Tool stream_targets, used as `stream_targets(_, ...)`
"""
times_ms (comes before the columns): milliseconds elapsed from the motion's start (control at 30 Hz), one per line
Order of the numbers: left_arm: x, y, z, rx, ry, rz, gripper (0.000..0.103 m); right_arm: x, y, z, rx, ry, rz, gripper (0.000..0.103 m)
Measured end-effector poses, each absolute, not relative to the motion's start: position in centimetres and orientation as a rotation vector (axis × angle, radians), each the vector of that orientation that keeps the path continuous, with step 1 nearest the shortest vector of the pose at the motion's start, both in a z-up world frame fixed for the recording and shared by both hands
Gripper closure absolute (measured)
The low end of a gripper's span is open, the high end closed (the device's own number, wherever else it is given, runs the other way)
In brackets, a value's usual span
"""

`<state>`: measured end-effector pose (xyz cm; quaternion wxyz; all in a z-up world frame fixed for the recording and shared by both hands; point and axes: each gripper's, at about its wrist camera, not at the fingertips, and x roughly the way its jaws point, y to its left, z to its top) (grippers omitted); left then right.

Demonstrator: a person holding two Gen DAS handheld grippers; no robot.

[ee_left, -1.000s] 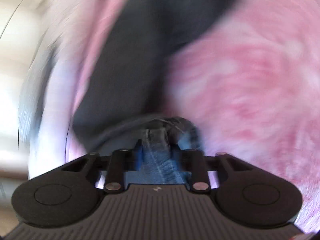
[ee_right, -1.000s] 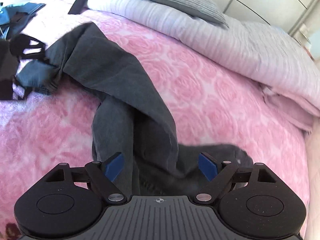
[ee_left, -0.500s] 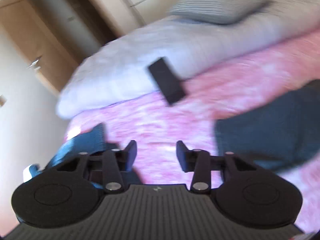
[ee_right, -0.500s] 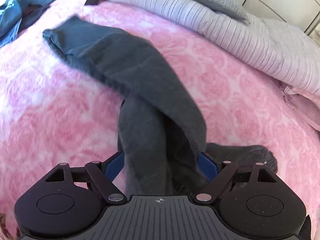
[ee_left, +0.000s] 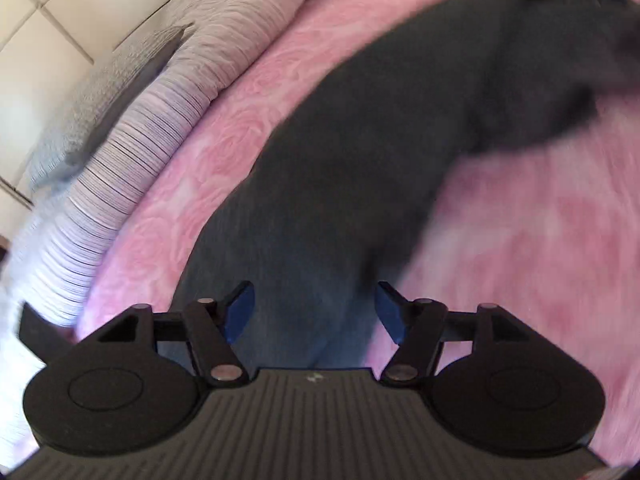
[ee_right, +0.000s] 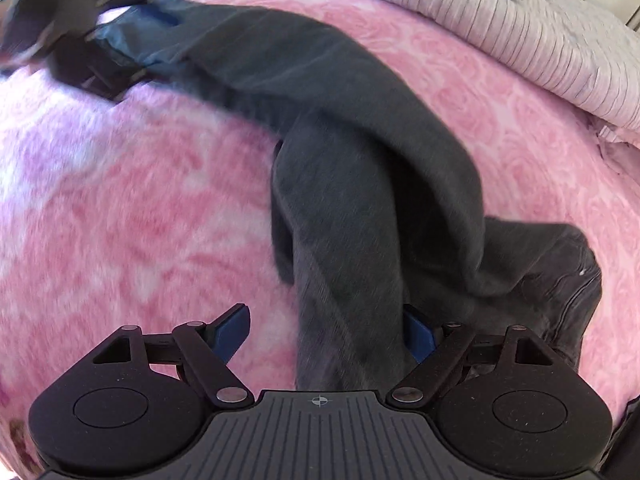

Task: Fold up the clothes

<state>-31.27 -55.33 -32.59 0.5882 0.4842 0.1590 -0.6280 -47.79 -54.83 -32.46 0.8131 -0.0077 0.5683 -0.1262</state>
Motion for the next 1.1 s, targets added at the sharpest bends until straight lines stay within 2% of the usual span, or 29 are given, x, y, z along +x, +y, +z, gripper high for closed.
stream_targets(33,-31.0,-55.8,-31.9,1.115,0.407,-1.481,0.089,-48.0,-54.7,-32.5,-0.032,1.210,-0.277,0.054)
stream_targets(67,-30.6,-56.0,-30.8,1.107,0.406,-1.486,0.096,-48.2,-54.6,-32.5,-0.047,1.206,-0.285,0.076)
stream_targets(133,-29.5,-56.3,-28.3,1.073,0.404,-1.482,0.097,-48.7,-54.3,-31.9,-0.059,1.187,-0.259,0.089)
stream_targets(200,-27.4,-56.9,-24.9,0.994,0.424,-1.444,0.097,-49.2,-53.2,-31.0,-0.088,1.181,-0.158,0.095)
stream_targets(333,-24.1,-60.3,-20.9,0.916,0.402,-1.333,0.095,-51.2,-48.7,-30.4,-0.143,1.222,0.080,0.097)
stream_targets(433,-22.8,-63.3,-20.9,0.932,0.428,-1.241,0.085,-53.6,-46.4,-31.1,-0.137,1.276,0.171,0.097)
stream_targets(500,-22.2,-64.6,-21.5,0.940,0.484,-1.187,0.075,-55.2,-45.3,-31.6,-0.119,1.315,0.209,0.096)
stream_targets(600,-23.4,-62.3,-21.8,0.978,0.437,-1.210,0.057,-57.1,-44.6,-31.6,-0.101,1.354,0.224,0.096)
stream_targets(667,-24.3,-59.4,-22.0,1.011,0.402,-1.250,0.040,-57.8,-44.9,-31.5,-0.078,1.365,0.202,0.096)
stream_targets(867,-27.0,-49.7,-26.1,1.254,0.428,-1.350,0.038,-57.1,-45.8,-31.2,0.013,1.389,0.092,0.096)
stream_targets(933,-27.6,-47.7,-28.3,1.357,0.409,-1.387,0.038,-56.6,-45.9,-30.1,0.041,1.354,0.046,0.070)
stream_targets(967,-27.9,-47.2,-29.4,1.412,0.363,-1.408,0.038,-56.4,-45.9,-29.4,0.057,1.321,0.033,0.040)
stream_targets(1000,-28.3,-46.8,-30.4,1.467,0.317,-1.429,0.038,-56.0,-45.8,-28.7,0.078,1.281,0.028,0.020)
stream_targets(1100,-29.2,-45.4,-33.7,1.628,0.171,-1.485,0.038,-54.5,-45.4,-27.7,0.069,1.229,0.004,0.018)
